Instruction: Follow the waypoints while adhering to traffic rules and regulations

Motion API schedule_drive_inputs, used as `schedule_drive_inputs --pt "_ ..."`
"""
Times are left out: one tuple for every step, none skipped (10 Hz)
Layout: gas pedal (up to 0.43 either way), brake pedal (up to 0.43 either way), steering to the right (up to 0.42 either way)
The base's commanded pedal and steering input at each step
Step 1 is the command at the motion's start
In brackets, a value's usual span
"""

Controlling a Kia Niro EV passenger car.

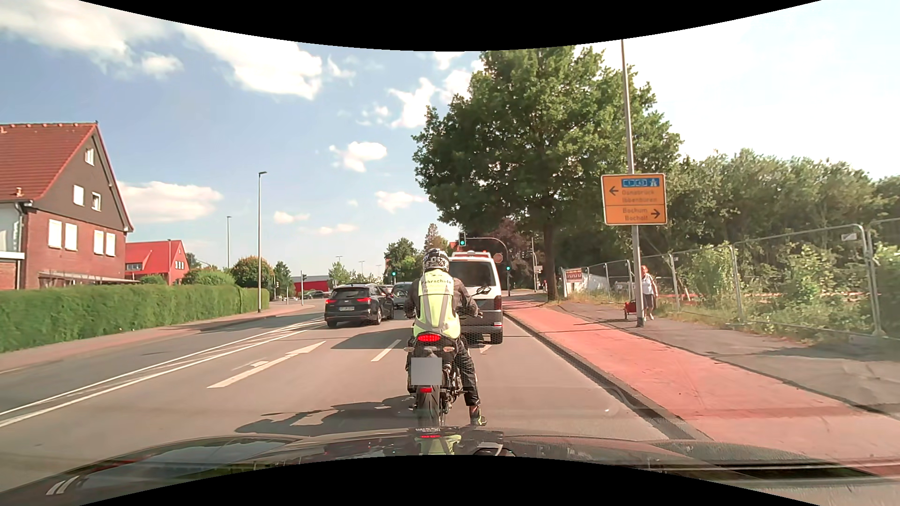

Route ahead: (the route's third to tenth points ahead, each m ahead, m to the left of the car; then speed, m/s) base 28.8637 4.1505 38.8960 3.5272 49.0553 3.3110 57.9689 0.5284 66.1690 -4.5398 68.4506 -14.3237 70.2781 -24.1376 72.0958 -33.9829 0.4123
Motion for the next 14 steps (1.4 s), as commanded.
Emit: schedule_drive_inputs --pt "0.0 0.091 0.01" --pt "0.0 0.085 0.01" --pt "0.0 0.073 0.01" --pt "0.0 0.006 0.01" --pt "0.0 0.0 0.01" --pt "0.0 0.0 0.01" --pt "0.11 0.0 0.01" --pt "0.138 0.0 0.01" --pt "0.138 0.0 0.01" --pt "0.138 0.0 0.01" --pt "0.138 0.0 0.01" --pt "0.13 0.0 0.011" --pt "0.11 0.0 0.012" --pt "0.098 0.0 0.012"
